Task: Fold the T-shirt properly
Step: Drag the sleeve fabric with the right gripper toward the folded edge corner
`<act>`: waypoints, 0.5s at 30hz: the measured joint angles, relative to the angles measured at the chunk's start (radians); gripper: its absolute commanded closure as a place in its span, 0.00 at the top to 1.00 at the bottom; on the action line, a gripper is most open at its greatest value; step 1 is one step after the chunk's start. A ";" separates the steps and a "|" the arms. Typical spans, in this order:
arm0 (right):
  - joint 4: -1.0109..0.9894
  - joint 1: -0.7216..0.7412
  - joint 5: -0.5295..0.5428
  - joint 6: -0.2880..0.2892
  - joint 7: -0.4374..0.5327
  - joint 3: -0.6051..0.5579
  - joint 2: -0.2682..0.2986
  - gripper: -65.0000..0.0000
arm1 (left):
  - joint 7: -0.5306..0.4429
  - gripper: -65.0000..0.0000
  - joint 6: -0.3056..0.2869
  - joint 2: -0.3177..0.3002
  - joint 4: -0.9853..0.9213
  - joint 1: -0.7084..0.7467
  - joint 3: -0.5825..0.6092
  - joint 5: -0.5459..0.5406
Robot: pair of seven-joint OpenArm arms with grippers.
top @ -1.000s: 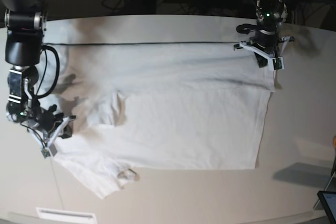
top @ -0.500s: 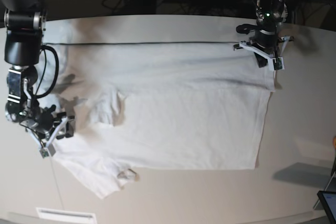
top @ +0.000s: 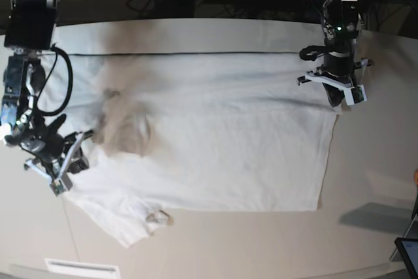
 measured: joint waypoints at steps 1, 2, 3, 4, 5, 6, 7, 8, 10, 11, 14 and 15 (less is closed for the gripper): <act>0.025 -0.031 -0.004 -0.003 -0.021 0.045 -0.020 0.00 | 0.003 0.00 0.000 0.000 -0.005 0.000 0.000 0.000; 0.053 -0.061 -0.011 -0.006 -0.041 0.095 -0.043 0.00 | 0.008 0.00 0.000 0.000 -0.009 0.000 0.000 0.000; 0.082 -0.085 -0.011 -0.005 -0.061 0.150 -0.063 0.02 | 0.013 0.00 0.000 0.000 -0.011 -0.001 0.000 0.000; 0.115 -0.105 -0.007 -0.001 -0.080 0.208 -0.076 0.03 | 0.007 0.00 -0.001 0.000 -0.011 -0.001 0.000 0.000; 0.148 -0.123 -0.001 -0.005 -0.106 0.257 -0.082 0.04 | 0.006 0.00 0.000 0.000 -0.010 -0.001 0.002 0.000; 0.165 -0.135 -0.003 -0.003 -0.137 0.292 -0.080 0.03 | 0.008 0.00 0.000 -0.001 -0.010 -0.001 0.002 0.000; 0.175 -0.148 -0.014 -0.003 -0.160 0.315 -0.080 0.04 | 0.007 0.00 0.000 -0.001 -0.010 0.000 0.002 0.001; 0.180 -0.166 -0.027 -0.010 -0.162 0.317 -0.077 0.04 | 0.007 0.00 0.000 0.000 -0.013 -0.001 0.002 0.002; 0.196 -0.210 -0.016 -0.002 -0.165 0.316 -0.084 0.04 | 0.003 0.00 -0.001 0.001 -0.020 -0.003 0.002 0.002; 0.203 -0.231 -0.009 0.002 -0.165 0.315 -0.092 0.04 | 0.003 0.00 0.000 0.003 -0.022 -0.003 0.002 0.002; 0.208 -0.273 0.000 0.002 -0.159 0.314 -0.100 0.04 | 0.003 0.00 0.001 0.002 -0.026 -0.004 0.000 0.002; 0.207 -0.286 -0.003 -0.001 -0.158 0.315 -0.106 0.04 | -0.001 0.00 0.007 0.003 -0.032 -0.005 0.000 0.001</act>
